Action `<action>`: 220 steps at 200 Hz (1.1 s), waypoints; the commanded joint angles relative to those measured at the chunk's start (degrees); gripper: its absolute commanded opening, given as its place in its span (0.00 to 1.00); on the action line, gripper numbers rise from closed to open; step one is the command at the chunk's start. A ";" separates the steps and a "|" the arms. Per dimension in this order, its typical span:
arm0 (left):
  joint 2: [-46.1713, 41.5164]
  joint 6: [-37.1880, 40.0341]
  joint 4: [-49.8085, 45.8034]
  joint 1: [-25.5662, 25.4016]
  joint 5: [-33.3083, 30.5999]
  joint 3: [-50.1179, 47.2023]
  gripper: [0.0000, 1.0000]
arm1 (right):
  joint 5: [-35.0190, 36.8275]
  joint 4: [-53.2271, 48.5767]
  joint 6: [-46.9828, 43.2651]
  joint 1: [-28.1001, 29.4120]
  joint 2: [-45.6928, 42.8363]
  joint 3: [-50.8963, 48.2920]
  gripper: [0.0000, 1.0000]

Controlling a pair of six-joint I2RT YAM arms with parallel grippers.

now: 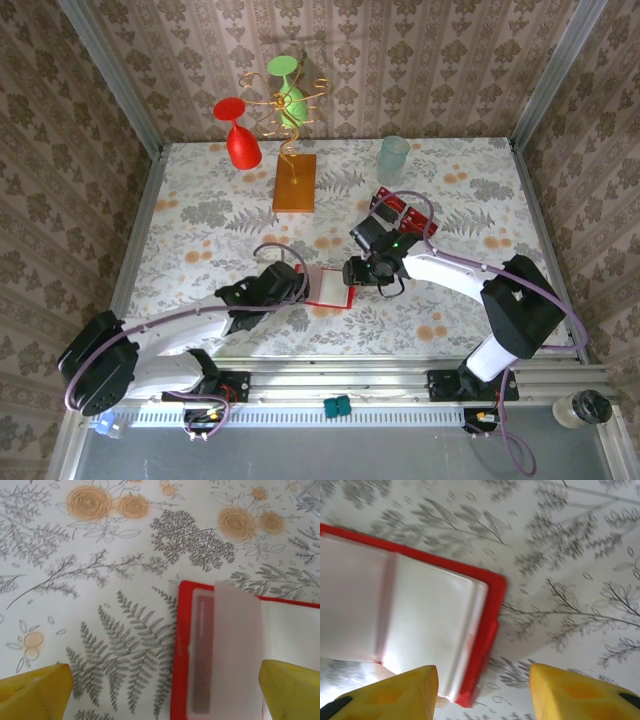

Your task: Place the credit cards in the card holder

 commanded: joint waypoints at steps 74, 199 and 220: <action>10.65 3.13 3.15 1.35 1.33 3.99 0.97 | 2.34 1.67 -3.89 -2.21 1.99 -2.63 0.09; 14.13 0.41 5.00 1.41 0.72 0.34 0.97 | -1.36 -0.87 -6.71 -5.73 -2.77 -1.00 0.24; 13.25 0.69 5.13 1.35 0.72 0.54 0.97 | -0.64 -3.71 -8.49 -7.32 -5.01 1.88 0.31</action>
